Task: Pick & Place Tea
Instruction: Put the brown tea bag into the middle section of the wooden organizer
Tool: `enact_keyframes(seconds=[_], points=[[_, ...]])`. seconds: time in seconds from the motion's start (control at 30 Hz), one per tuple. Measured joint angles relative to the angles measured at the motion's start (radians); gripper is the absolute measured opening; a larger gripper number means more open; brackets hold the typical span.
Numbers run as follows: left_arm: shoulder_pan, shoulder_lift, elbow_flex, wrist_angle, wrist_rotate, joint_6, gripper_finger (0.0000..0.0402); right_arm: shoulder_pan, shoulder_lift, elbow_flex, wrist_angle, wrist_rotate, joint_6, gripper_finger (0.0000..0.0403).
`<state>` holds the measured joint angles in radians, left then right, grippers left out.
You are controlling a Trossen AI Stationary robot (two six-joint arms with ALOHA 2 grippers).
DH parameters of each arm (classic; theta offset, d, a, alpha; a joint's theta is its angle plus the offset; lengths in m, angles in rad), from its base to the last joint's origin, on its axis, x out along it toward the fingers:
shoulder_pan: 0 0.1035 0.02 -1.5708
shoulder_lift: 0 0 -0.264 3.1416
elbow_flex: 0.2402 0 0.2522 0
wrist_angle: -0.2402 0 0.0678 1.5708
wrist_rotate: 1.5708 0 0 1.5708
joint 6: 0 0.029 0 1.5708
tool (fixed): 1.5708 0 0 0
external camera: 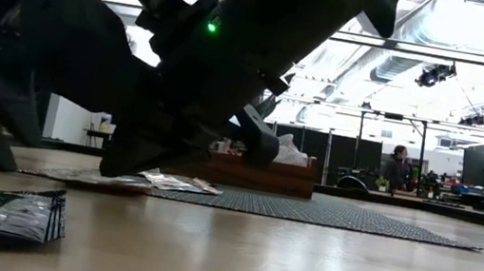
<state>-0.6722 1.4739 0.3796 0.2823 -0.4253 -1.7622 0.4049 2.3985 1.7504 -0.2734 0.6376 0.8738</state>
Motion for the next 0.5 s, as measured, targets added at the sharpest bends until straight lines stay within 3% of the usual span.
enact_keyframes(seconds=[0.5], points=[[0.000, 0.021, 0.011, 0.041, -0.028, -0.011, 0.0142, 0.000, -0.001, 0.000, 0.018, -0.018, -0.030, 0.0000]])
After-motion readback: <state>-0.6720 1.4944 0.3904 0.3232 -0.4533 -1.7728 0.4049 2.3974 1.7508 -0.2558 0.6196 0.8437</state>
